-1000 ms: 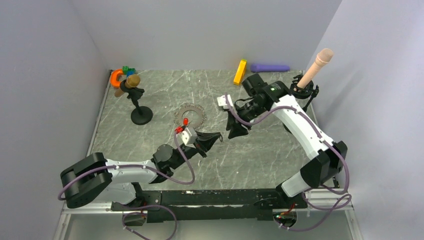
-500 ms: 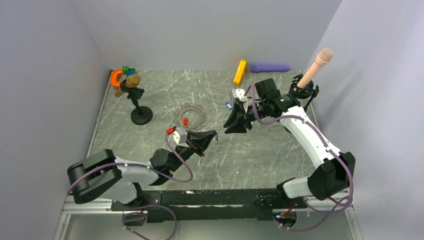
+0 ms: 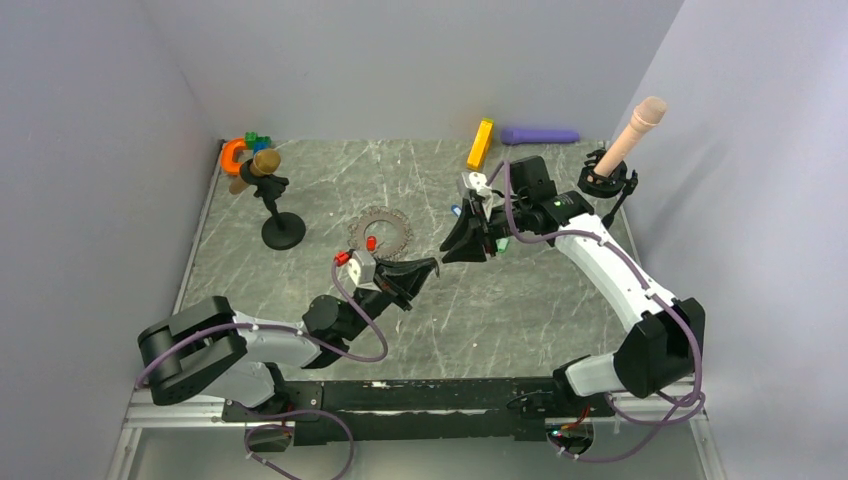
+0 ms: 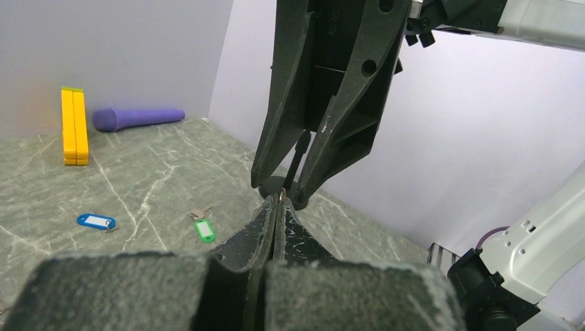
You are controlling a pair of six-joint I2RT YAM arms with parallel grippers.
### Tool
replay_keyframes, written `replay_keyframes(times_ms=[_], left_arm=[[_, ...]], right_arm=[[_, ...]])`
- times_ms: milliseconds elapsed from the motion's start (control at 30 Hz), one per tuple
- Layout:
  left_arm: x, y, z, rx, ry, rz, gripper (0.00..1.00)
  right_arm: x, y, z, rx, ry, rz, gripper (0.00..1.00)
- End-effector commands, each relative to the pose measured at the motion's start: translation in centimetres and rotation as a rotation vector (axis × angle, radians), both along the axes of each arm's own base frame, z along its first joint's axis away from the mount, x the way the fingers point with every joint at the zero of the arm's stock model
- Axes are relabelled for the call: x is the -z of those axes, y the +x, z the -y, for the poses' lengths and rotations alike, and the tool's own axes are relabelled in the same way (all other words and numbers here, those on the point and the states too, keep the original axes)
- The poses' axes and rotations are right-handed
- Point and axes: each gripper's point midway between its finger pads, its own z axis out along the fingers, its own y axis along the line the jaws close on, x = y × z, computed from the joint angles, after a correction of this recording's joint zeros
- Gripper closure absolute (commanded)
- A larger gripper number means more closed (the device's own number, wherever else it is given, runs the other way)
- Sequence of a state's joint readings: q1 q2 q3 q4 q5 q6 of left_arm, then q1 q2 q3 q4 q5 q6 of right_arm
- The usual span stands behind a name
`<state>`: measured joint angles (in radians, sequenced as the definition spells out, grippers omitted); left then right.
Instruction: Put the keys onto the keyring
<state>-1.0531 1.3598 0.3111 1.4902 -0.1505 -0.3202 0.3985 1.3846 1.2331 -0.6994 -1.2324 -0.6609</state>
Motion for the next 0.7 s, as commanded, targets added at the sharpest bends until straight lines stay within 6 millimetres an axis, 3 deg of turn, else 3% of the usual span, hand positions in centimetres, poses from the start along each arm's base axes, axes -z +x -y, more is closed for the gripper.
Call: replay_keyframes(times_ms=[0,667], left_arm=[[-5.39,-0.89,-0.86,0.028,-0.188,0.091,1.0],[-5.52,-0.94,-1.23,0.019,-0.19,0.096,1.0]], right_arm=[[-0.94,-0.4,-0.72,-0.048,0.056,0.004,0.68],[-0.45,-1.03,-1.02,-0.075,0.039,-0.005,0.84]])
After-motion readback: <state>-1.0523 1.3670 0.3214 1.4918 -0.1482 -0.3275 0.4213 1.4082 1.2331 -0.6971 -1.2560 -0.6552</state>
